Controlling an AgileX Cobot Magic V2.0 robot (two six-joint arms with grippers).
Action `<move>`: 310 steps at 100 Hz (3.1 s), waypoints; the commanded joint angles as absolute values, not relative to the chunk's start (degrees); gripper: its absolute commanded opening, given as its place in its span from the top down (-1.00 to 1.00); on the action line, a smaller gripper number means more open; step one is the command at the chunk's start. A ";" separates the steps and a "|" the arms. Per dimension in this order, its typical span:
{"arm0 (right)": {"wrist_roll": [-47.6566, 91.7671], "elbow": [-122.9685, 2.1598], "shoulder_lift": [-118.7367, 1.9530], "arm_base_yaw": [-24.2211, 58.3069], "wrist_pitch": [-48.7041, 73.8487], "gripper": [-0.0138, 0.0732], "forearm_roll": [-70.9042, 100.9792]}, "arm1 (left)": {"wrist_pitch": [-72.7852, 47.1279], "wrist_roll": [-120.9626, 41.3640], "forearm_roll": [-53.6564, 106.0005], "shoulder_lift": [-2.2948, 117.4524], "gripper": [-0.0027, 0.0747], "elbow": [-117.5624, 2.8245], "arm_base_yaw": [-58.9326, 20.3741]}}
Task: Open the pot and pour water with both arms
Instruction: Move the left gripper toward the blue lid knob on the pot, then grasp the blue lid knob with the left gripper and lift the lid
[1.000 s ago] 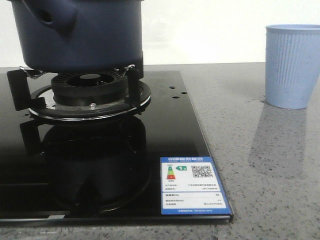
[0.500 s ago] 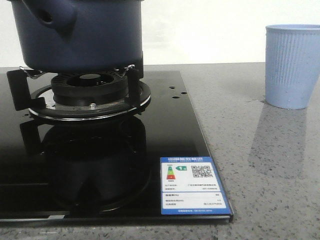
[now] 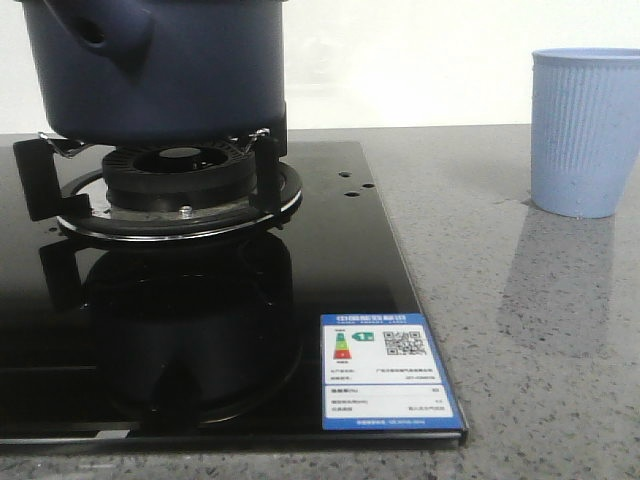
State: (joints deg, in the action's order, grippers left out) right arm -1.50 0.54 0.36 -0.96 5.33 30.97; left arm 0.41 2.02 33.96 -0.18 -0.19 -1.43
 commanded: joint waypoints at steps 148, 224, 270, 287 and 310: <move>28.14 -30.64 -21.48 4.77 25.04 -0.38 31.89 | 1.39 -14.01 22.81 35.41 -0.27 -35.28 -32.55; 28.14 -30.64 -21.48 4.77 25.04 -0.38 31.97 | 16.10 -13.90 19.29 67.97 -0.50 -50.24 -29.49; 28.14 -30.64 -21.48 4.77 24.86 -0.38 33.44 | 16.12 -13.90 18.19 69.14 -0.50 -51.39 -30.79; 28.14 -30.64 -21.48 4.77 24.59 -0.38 33.84 | 16.12 -13.80 18.05 71.06 -0.50 -51.51 -31.13; 28.14 -30.64 -21.48 4.77 24.59 -0.38 33.84 | 16.15 -13.80 17.78 74.02 -0.50 -54.36 -31.13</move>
State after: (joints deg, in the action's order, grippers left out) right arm 27.62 -28.68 -20.56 4.63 28.80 32.55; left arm 11.58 -14.08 18.37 74.54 -51.32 -30.62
